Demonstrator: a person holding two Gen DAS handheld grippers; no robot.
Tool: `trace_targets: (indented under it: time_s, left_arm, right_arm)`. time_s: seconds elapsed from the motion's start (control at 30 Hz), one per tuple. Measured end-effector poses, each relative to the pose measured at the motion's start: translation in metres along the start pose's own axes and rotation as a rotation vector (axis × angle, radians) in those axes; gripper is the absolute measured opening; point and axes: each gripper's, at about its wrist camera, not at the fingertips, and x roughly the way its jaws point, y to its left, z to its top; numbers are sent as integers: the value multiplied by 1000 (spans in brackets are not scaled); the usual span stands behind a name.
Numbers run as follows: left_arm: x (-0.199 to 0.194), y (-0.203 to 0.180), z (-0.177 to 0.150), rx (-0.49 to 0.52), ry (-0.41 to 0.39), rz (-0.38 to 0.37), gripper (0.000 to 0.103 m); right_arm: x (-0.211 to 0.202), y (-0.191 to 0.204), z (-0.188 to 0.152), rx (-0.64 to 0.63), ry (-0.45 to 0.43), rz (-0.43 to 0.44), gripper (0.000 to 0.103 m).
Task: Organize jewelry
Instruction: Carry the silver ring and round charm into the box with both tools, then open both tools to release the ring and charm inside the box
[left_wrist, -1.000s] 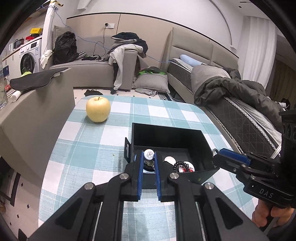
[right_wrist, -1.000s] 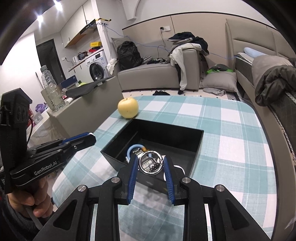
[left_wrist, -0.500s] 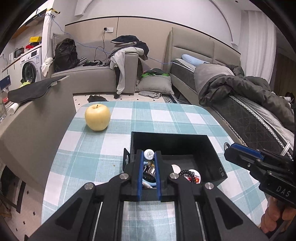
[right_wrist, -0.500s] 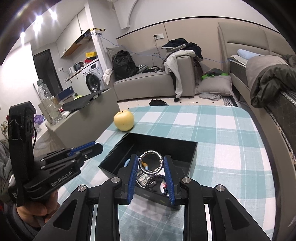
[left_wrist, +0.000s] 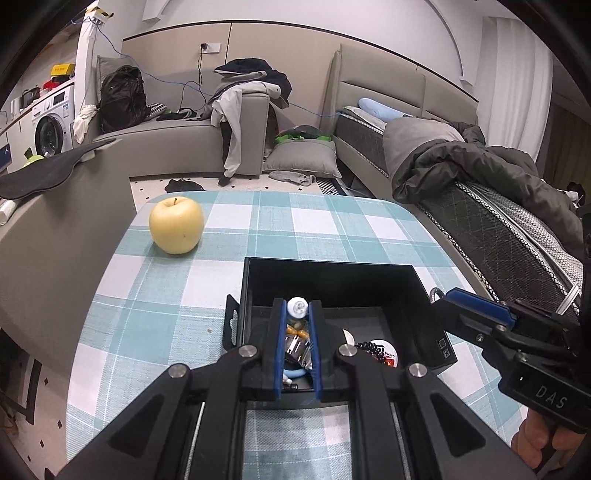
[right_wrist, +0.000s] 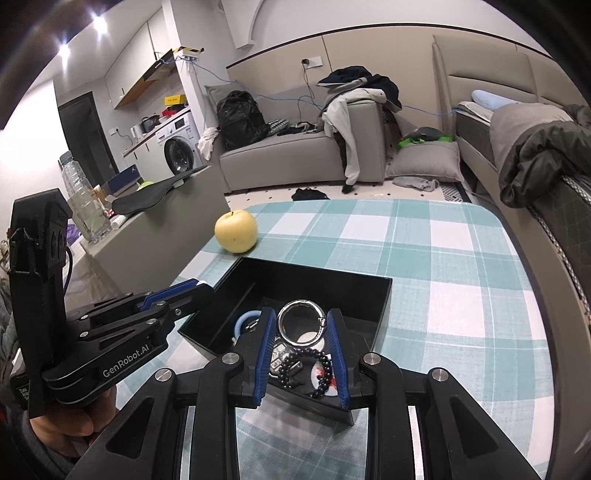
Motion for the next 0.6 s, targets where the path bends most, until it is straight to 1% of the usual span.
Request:
trace_targets:
  time_s: [0.33, 0.6]
  left_arm:
    - [8, -1, -1, -4, 24, -7, 7]
    - [16, 1, -2, -16, 46, -15, 7]
  right_arm:
    - [17, -4, -4, 7, 52, -9, 27]
    - [29, -4, -6, 5, 101, 4, 27]
